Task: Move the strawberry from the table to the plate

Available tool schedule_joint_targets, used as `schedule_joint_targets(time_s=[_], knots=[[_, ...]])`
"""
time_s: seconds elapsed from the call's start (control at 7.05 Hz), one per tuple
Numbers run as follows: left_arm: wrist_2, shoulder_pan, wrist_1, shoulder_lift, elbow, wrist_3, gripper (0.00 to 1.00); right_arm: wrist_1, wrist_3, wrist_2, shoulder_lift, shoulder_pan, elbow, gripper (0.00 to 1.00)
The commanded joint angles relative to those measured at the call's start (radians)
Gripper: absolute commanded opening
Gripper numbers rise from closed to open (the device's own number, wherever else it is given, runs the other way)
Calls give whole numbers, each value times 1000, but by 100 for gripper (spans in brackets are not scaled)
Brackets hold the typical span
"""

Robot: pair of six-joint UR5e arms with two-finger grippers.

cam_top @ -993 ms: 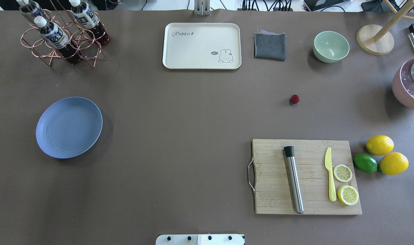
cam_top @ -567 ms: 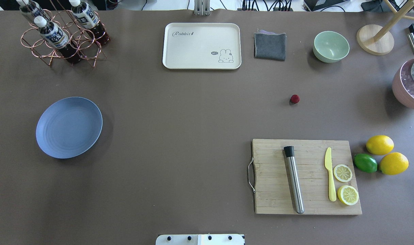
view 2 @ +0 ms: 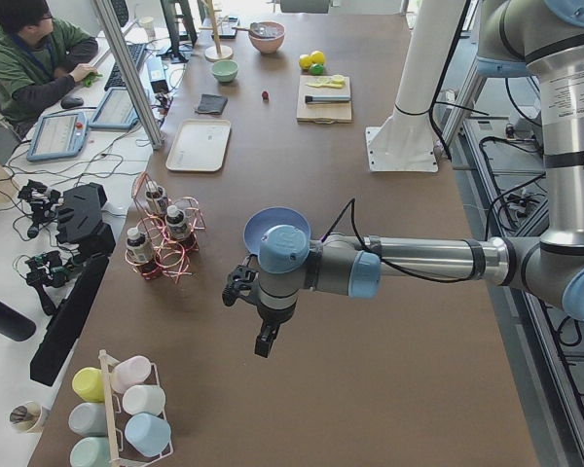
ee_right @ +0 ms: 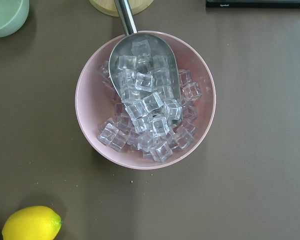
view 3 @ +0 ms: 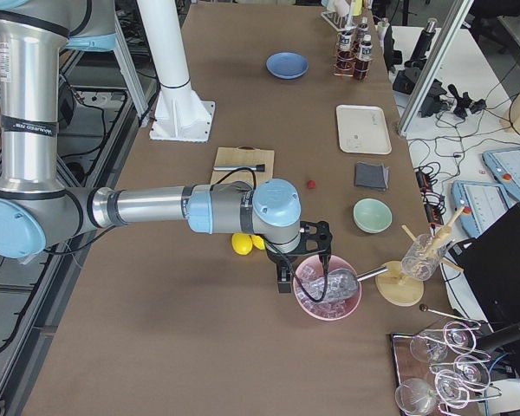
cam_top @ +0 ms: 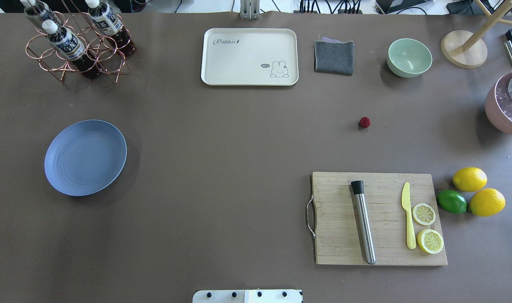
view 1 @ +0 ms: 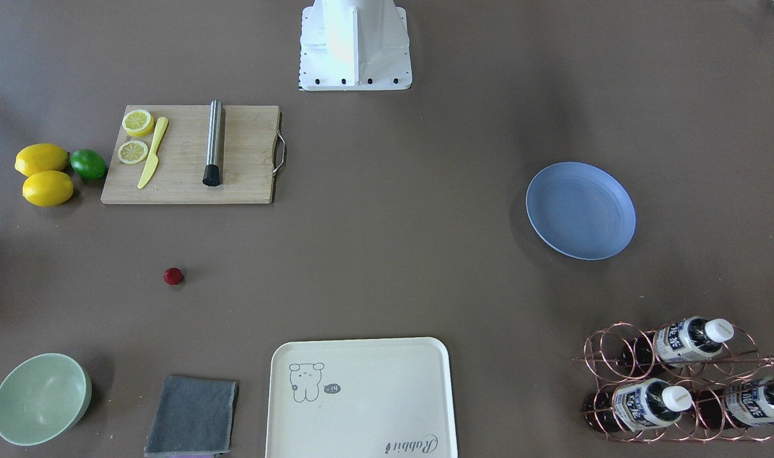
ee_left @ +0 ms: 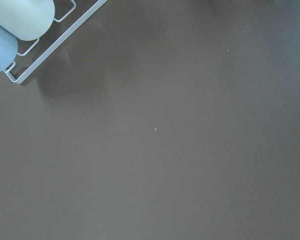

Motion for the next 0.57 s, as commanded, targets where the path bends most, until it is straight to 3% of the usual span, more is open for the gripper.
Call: schedule_joint_targets(time_s=[0.0, 0.43], knots=[[0, 1, 0, -4, 7, 2, 98, -2, 3, 18, -4, 6, 2, 100], [0, 0, 0, -4, 3, -1, 98, 4, 1, 27, -13, 12, 0, 100]])
